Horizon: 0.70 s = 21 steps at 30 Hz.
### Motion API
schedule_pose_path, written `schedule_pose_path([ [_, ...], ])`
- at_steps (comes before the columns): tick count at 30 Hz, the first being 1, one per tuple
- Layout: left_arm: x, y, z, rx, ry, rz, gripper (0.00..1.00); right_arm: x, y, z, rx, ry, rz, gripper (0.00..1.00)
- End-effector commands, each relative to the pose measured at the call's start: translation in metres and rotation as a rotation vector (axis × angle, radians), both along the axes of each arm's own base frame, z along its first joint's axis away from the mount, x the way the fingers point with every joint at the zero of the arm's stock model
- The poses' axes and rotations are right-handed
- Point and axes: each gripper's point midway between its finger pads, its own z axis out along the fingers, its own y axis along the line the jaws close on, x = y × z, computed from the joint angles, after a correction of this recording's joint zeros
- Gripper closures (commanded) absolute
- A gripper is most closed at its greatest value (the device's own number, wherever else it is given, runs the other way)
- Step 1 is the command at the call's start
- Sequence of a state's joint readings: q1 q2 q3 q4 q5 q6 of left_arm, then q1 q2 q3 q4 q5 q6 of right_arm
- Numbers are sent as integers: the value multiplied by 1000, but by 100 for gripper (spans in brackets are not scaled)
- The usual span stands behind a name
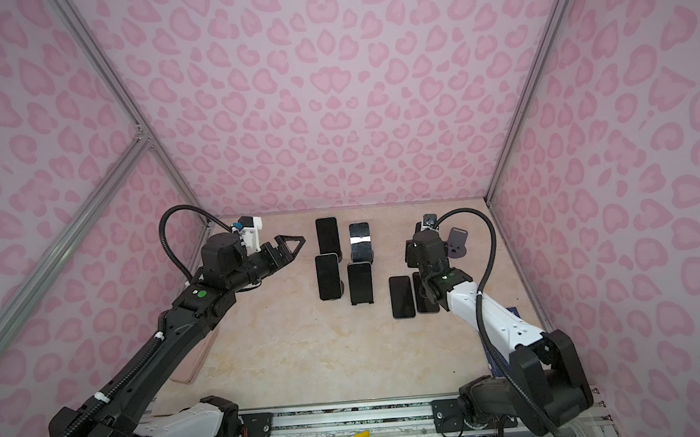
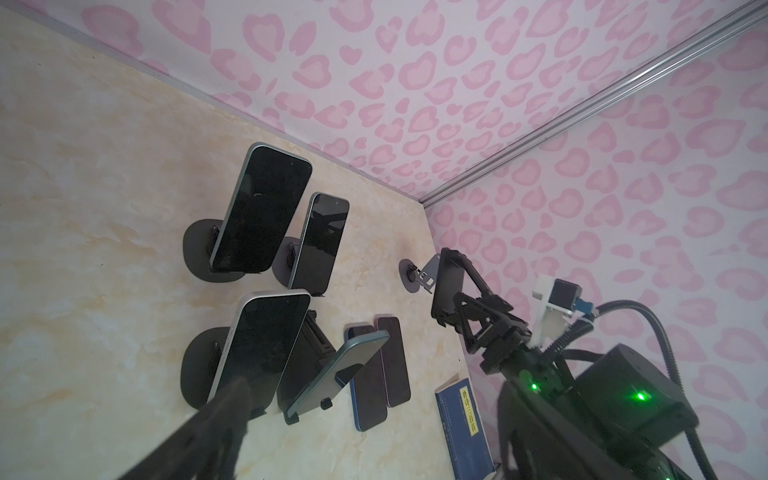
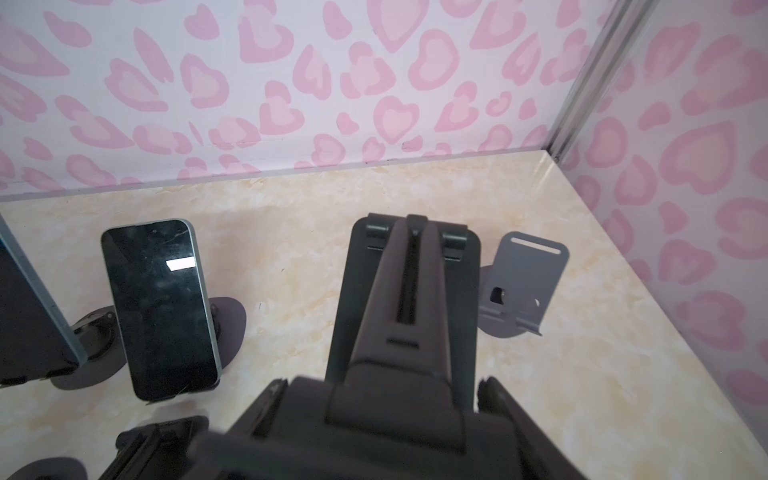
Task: Remove the phone from the phone stand
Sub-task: 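Lower the black stand beside the grey stand and open the right gripper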
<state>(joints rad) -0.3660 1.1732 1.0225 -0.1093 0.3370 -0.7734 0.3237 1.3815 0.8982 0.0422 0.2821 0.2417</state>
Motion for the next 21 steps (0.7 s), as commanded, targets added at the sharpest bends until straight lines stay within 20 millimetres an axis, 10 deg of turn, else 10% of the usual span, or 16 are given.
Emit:
schedule_pose_path([
  [1,2,-2,6,-5,-36,-13,4,32,8,1,27,-27,54,34],
  [21,6,-3,0,17,-29,-16,4,129,-12,-103,76,243,38,35],
])
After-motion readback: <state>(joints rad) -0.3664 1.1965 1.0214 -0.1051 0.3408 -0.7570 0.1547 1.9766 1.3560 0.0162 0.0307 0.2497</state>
